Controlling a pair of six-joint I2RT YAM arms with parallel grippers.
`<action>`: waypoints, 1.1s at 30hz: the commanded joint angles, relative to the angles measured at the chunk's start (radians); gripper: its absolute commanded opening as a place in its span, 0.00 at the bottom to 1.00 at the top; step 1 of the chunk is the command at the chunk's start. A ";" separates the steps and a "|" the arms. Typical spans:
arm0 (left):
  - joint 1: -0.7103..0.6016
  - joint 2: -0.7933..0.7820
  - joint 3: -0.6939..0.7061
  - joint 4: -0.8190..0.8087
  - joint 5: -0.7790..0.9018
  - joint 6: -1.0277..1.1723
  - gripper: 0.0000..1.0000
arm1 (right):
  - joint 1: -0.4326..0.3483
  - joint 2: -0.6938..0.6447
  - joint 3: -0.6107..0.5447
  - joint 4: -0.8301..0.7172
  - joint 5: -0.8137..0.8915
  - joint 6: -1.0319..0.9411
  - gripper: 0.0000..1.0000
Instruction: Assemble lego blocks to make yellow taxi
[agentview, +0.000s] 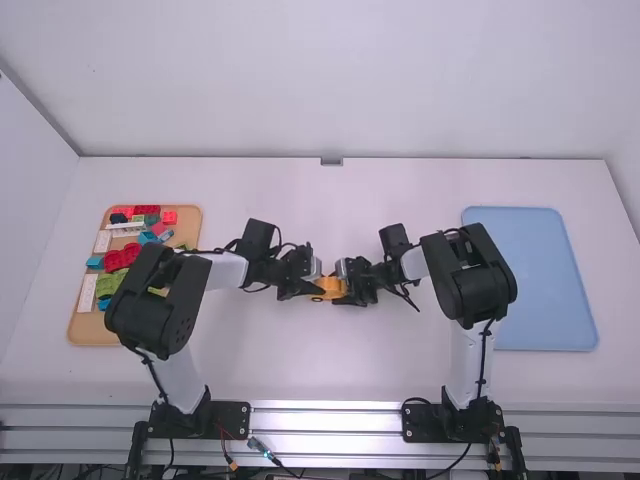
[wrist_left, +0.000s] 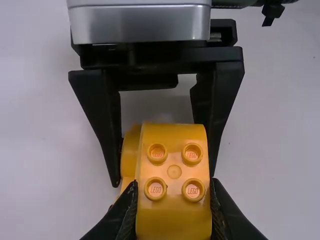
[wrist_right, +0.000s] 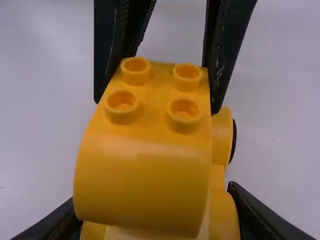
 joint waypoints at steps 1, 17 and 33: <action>-0.012 0.015 -0.003 -0.008 -0.021 -0.011 0.02 | -0.001 0.012 -0.008 0.000 -0.011 -0.001 0.60; -0.018 0.077 0.066 -0.111 -0.080 0.003 0.02 | -0.005 0.012 -0.005 -0.008 -0.011 -0.001 0.61; -0.077 0.077 0.032 -0.130 -0.126 0.016 0.02 | -0.006 0.012 -0.003 -0.005 -0.011 0.000 0.60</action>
